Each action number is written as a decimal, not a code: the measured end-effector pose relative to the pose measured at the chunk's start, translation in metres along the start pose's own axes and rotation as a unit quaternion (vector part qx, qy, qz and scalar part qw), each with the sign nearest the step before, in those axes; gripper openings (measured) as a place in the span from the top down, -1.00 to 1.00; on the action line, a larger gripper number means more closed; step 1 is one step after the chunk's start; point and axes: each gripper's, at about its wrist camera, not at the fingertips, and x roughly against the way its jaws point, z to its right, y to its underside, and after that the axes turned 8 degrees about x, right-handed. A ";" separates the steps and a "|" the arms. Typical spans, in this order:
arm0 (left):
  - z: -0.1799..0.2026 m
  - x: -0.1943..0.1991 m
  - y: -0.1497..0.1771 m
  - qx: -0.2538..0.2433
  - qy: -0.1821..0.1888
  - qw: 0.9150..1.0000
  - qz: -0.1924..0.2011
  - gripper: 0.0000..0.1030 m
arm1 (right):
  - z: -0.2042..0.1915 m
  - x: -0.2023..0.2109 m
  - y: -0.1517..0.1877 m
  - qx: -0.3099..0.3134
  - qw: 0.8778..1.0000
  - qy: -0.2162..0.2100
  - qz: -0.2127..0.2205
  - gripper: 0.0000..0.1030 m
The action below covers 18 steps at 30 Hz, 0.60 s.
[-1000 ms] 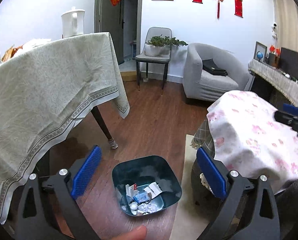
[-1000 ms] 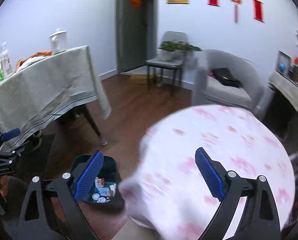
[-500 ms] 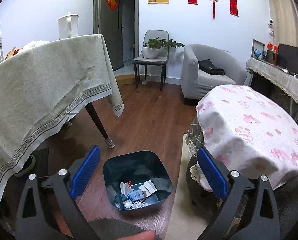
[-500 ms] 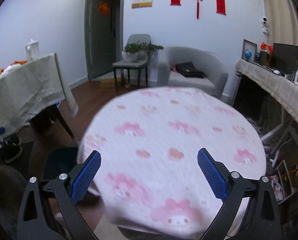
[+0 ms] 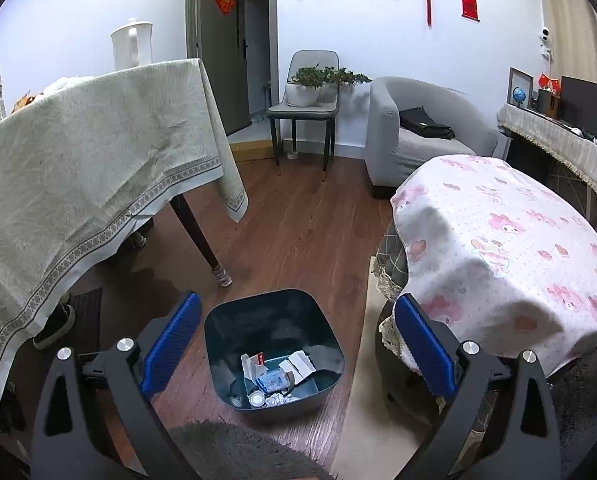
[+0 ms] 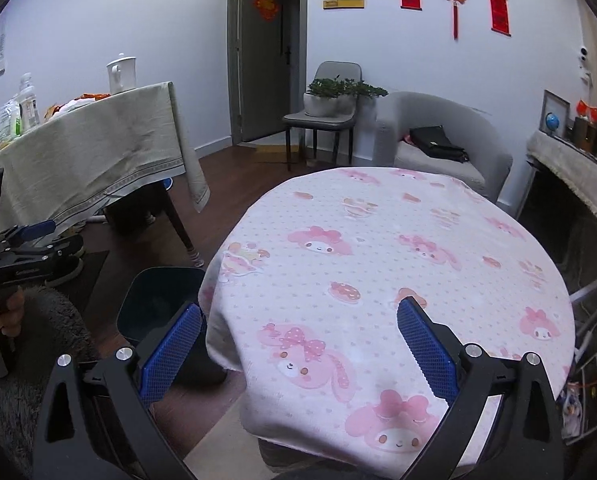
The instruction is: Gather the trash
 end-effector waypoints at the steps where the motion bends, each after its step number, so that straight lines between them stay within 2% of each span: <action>1: -0.001 0.000 0.000 0.002 0.000 1.000 -0.001 -0.92 | 0.000 0.000 0.000 -0.001 1.000 -0.002 0.000 -0.93; 18: -0.005 -0.006 0.002 0.015 0.004 1.000 -0.016 -0.92 | 0.001 0.000 0.001 -0.012 1.000 -0.008 0.001 -0.93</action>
